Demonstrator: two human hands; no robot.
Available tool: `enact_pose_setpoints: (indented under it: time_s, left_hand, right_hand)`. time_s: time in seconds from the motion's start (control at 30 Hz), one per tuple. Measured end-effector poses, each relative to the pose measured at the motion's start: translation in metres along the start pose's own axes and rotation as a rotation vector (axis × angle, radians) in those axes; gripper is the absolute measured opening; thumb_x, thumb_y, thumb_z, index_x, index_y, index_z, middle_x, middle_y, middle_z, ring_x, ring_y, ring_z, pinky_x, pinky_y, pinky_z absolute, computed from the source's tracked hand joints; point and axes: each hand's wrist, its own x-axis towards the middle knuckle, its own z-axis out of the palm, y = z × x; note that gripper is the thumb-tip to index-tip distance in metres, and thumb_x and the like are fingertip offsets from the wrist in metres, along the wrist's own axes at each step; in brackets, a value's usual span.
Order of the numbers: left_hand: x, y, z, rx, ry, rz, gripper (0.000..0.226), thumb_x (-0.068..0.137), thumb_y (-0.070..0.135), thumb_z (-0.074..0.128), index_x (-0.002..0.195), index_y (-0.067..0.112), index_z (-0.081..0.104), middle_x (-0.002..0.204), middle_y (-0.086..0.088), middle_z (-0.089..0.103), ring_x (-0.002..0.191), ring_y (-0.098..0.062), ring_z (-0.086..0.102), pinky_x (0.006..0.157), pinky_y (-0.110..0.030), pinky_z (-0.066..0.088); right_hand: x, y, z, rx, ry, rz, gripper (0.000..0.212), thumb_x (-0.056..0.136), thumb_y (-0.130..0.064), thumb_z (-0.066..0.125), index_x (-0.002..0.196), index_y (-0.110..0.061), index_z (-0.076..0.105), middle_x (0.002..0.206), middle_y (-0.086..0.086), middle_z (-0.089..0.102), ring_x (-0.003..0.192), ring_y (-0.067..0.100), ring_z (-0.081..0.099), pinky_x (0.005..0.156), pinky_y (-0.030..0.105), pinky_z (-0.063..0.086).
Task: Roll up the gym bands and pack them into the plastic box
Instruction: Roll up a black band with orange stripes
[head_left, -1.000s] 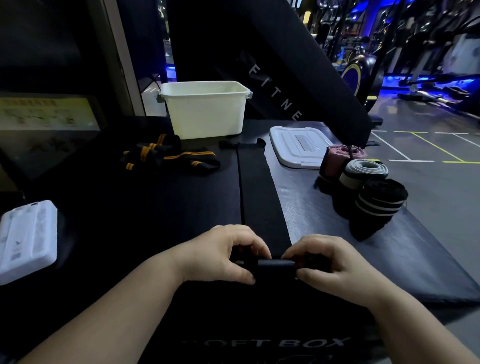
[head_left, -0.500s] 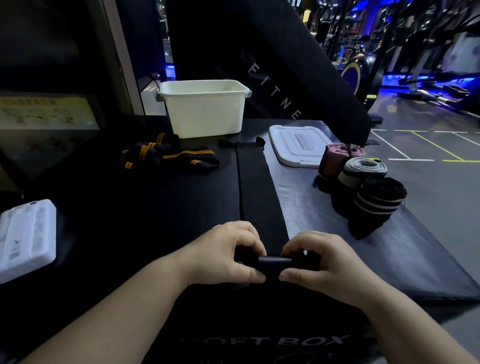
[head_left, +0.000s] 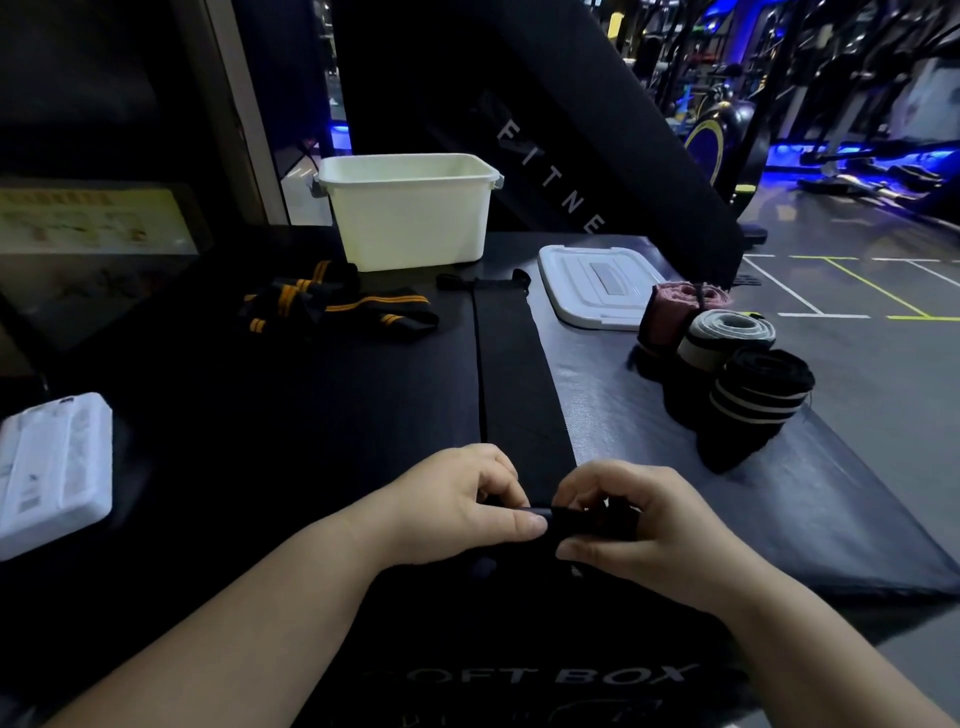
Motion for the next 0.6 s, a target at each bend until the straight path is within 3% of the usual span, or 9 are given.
enact_pose_setpoints:
  time_s: [0.17,0.23,0.37,0.43,0.6]
  left_hand:
    - [-0.001,0.008,-0.001,-0.025,-0.02,-0.097,0.017,0.079,0.039,0.076,0.065,0.032,0.07,0.095,0.001,0.068,0.071,-0.006,0.061,0.068,-0.026,0.051]
    - [-0.002,0.01,-0.001,0.017,-0.031,-0.104,0.016,0.08,0.04,0.075,0.069,0.03,0.07,0.095,0.002,0.067,0.071,-0.001,0.058,0.07,-0.03,0.051]
    - [-0.006,0.007,0.001,0.134,-0.006,-0.054,0.02,0.077,0.042,0.077,0.085,0.033,0.061,0.097,0.016,0.053,0.074,0.008,0.048,0.067,-0.01,0.039]
    - [-0.01,0.006,0.002,0.093,0.036,-0.024,0.031,0.073,0.04,0.081,0.092,0.036,0.057,0.096,0.022,0.053,0.078,0.008,0.047,0.068,-0.006,0.039]
    - [-0.013,0.007,0.004,0.147,0.066,0.044,0.028,0.072,0.036,0.083,0.091,0.036,0.062,0.093,0.021,0.056,0.084,0.005,0.051,0.072,-0.011,0.043]
  right_hand:
    - [-0.001,0.002,-0.001,-0.073,-0.01,-0.041,0.042,0.062,-0.048,0.081,0.099,-0.038,0.065,0.088,-0.016,0.069,0.08,0.008,0.065,0.069,0.023,0.05]
    - [0.0,0.003,0.0,-0.082,0.004,-0.046,0.039,0.063,-0.049,0.079,0.098,-0.038,0.065,0.086,-0.019,0.069,0.078,0.006,0.065,0.066,0.018,0.048]
    - [0.0,0.005,0.001,-0.068,0.029,-0.042,0.037,0.064,-0.052,0.075,0.098,-0.039,0.066,0.083,-0.019,0.07,0.077,0.005,0.066,0.067,0.018,0.049]
    - [0.0,0.006,0.002,-0.069,0.04,-0.047,0.038,0.064,-0.054,0.075,0.098,-0.039,0.066,0.083,-0.018,0.069,0.077,0.005,0.066,0.068,0.019,0.049]
    - [0.001,0.011,0.003,-0.069,0.037,-0.069,0.034,0.066,-0.053,0.076,0.094,-0.035,0.07,0.082,-0.016,0.068,0.078,0.006,0.065,0.069,0.018,0.048]
